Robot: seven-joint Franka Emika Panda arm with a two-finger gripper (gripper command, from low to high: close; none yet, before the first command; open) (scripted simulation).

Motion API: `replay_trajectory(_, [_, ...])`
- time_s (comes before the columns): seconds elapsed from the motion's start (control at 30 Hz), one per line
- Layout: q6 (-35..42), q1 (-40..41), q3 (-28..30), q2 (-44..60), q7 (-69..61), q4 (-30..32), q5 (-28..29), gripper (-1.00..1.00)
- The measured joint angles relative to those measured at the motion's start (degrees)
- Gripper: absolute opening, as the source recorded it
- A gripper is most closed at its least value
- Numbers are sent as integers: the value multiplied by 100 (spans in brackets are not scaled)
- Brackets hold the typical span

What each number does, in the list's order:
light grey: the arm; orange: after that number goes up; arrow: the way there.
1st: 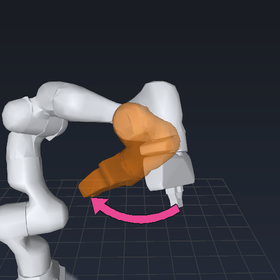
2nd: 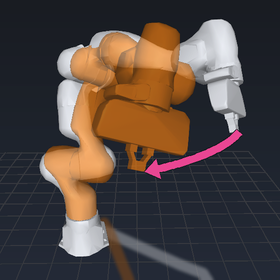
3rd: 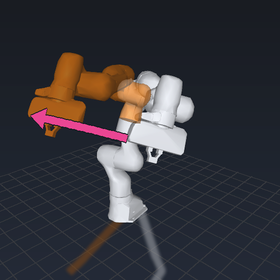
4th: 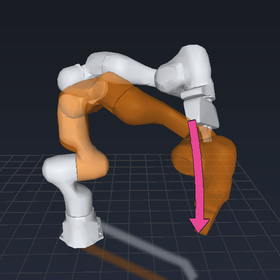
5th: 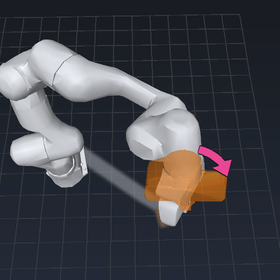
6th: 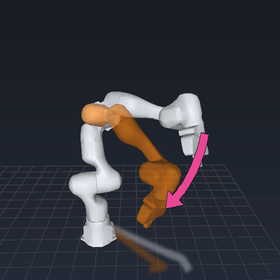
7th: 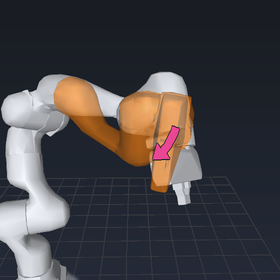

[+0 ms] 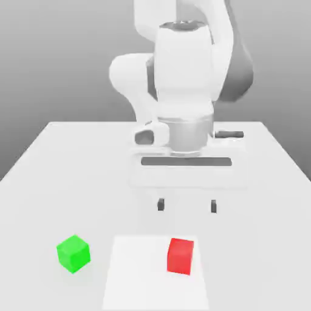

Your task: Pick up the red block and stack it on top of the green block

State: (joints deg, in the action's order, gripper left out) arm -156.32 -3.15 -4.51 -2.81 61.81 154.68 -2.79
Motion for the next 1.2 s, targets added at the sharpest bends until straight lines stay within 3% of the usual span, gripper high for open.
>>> replay_trajectory(0.27, [-1280,-176,229,1644,600,79,563,0])
replay_trajectory(0.3, [-1383,-192,249,1765,619,63,585,-100])
replay_trajectory(0.53, [-1378,-186,243,1753,636,65,604,-100])
replay_trajectory(0.73, [-439,-160,163,649,450,227,358,-100])
replay_trajectory(1.2, [176,1276,842,194,-2989,74,292,-100])
